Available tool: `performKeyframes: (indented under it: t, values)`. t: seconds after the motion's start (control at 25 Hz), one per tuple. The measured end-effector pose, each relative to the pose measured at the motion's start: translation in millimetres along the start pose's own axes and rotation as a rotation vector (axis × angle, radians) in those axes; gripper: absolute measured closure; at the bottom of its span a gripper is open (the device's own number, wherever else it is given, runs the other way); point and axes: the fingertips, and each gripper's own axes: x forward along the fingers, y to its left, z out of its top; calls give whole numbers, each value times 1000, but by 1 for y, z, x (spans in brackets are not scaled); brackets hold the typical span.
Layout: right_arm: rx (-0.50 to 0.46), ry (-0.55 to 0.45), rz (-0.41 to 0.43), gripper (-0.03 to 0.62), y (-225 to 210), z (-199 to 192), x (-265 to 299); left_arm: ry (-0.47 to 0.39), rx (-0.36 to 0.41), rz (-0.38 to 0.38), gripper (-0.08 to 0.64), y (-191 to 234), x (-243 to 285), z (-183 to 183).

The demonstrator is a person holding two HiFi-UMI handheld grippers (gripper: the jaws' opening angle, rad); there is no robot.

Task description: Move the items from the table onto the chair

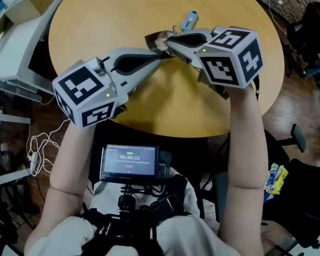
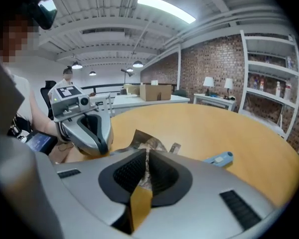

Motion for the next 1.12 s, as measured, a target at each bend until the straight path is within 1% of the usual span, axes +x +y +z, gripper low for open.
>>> performKeyframes:
  t: [0.08,0.2,0.4,0.68,0.84,0.96,1.12]
  values:
    - [10,-68,-31,568,0,3,-21,-10,-3,-26,551,-10,7,3]
    - [35,-143,-90,568,-5,-3,-54,-26,-7,-76,551,-28,21,9]
    - [112,-229,-207,568,-23,-26,-113,-44,21,-174,551,-61,50,30]
    - [227,-349,-392,569,-39,-78,-206,-55,19,-338,551,-119,112,52]
    - [299,-413,-516,569,-43,-115,-259,-53,24,-439,551,-157,150,60]
    - [356,-454,-618,569,-46,-143,-299,-69,3,-488,551,-178,173,68]
    - [429,-505,-731,571,-37,-190,-350,-71,-29,-555,551,-214,202,73]
